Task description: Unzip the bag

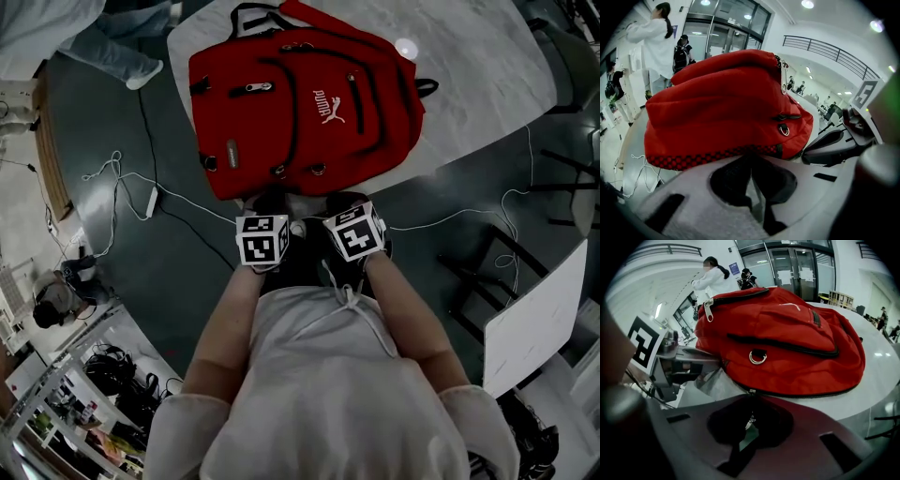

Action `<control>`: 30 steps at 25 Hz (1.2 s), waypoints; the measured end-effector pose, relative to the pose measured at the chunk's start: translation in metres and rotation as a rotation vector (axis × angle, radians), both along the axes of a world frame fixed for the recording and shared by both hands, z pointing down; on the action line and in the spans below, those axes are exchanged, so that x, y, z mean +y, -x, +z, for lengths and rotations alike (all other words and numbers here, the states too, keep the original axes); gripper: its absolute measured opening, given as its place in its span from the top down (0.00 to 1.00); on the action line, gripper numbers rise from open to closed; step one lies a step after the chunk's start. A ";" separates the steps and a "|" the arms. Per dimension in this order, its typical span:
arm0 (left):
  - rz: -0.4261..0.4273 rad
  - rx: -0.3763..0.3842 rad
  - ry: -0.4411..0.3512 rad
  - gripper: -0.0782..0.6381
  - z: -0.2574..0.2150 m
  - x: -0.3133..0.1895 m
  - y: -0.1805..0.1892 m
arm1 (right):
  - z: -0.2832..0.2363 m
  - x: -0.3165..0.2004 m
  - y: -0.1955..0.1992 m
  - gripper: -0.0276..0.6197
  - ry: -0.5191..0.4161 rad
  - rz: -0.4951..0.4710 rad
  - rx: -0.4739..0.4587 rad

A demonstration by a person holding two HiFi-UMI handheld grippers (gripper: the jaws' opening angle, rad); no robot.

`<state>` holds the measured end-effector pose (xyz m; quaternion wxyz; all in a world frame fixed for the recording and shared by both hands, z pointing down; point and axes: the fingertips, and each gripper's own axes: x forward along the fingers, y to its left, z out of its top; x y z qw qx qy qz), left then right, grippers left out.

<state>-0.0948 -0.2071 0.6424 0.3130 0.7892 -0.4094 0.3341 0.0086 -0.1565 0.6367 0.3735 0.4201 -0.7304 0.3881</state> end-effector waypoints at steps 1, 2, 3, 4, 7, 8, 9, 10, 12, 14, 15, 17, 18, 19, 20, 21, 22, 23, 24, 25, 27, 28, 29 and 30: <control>-0.002 -0.008 -0.003 0.86 0.000 0.000 0.000 | 0.000 0.000 -0.005 0.91 0.000 -0.008 0.005; -0.003 -0.016 -0.006 0.86 0.000 0.000 0.000 | 0.000 0.001 -0.009 0.91 0.000 -0.014 0.009; -0.003 -0.026 -0.010 0.86 0.000 0.000 0.000 | 0.000 0.001 -0.013 0.91 0.001 -0.018 0.009; -0.004 -0.035 -0.015 0.86 0.000 0.000 0.000 | 0.000 0.001 -0.017 0.91 0.003 -0.022 0.009; -0.024 -0.054 -0.028 0.86 0.000 -0.001 0.000 | 0.000 0.001 -0.030 0.91 0.007 -0.034 0.019; -0.033 -0.061 -0.032 0.86 0.000 -0.001 0.001 | 0.000 0.001 -0.034 0.91 0.007 -0.039 0.023; -0.042 -0.070 -0.036 0.86 0.000 -0.001 0.002 | 0.001 0.002 -0.039 0.91 0.008 -0.045 0.026; -0.049 -0.078 -0.040 0.86 0.000 0.000 0.002 | 0.001 0.002 -0.044 0.91 0.010 -0.047 0.027; -0.059 -0.089 -0.042 0.86 0.000 -0.001 0.001 | 0.001 0.002 -0.056 0.91 0.013 -0.048 0.025; -0.069 -0.090 -0.033 0.86 0.000 -0.002 0.002 | 0.002 0.000 -0.064 0.91 0.012 -0.053 0.021; -0.075 -0.090 -0.027 0.86 0.000 -0.002 0.003 | 0.003 -0.001 -0.068 0.91 0.011 -0.059 0.019; -0.086 -0.093 -0.022 0.86 0.000 -0.002 0.004 | 0.002 -0.001 -0.075 0.91 0.012 -0.074 0.017; -0.093 -0.096 -0.022 0.86 0.000 -0.001 0.004 | 0.002 -0.001 -0.079 0.91 0.012 -0.082 0.019; -0.101 -0.100 -0.023 0.86 0.000 -0.001 0.004 | 0.003 -0.001 -0.084 0.91 0.011 -0.090 0.021; -0.109 -0.105 -0.024 0.86 0.000 -0.001 0.004 | 0.005 -0.001 -0.090 0.91 0.011 -0.096 0.024; -0.118 -0.109 -0.025 0.86 0.000 -0.001 0.004 | 0.005 -0.002 -0.095 0.91 0.012 -0.103 0.026; -0.127 -0.114 -0.024 0.86 0.001 -0.001 0.004 | 0.005 -0.003 -0.099 0.91 0.013 -0.111 0.028; -0.137 -0.117 -0.021 0.86 0.001 -0.001 0.004 | 0.003 -0.004 -0.103 0.91 0.013 -0.119 0.028; -0.145 -0.120 -0.017 0.86 0.001 -0.001 0.005 | 0.002 -0.004 -0.106 0.91 0.012 -0.129 0.029; -0.152 -0.122 -0.013 0.86 0.001 -0.001 0.005 | 0.002 -0.005 -0.110 0.91 0.010 -0.140 0.029; -0.162 -0.122 -0.004 0.86 0.002 -0.002 0.004 | 0.006 -0.006 -0.118 0.91 0.008 -0.164 0.032; -0.169 -0.121 0.000 0.86 0.002 -0.001 0.004 | 0.007 -0.006 -0.121 0.91 0.009 -0.178 0.032; -0.177 -0.119 0.002 0.86 0.002 -0.001 0.004 | 0.008 -0.006 -0.122 0.91 0.009 -0.193 0.032; -0.186 -0.119 0.003 0.86 0.002 -0.001 0.005 | 0.006 -0.007 -0.123 0.91 0.008 -0.213 0.034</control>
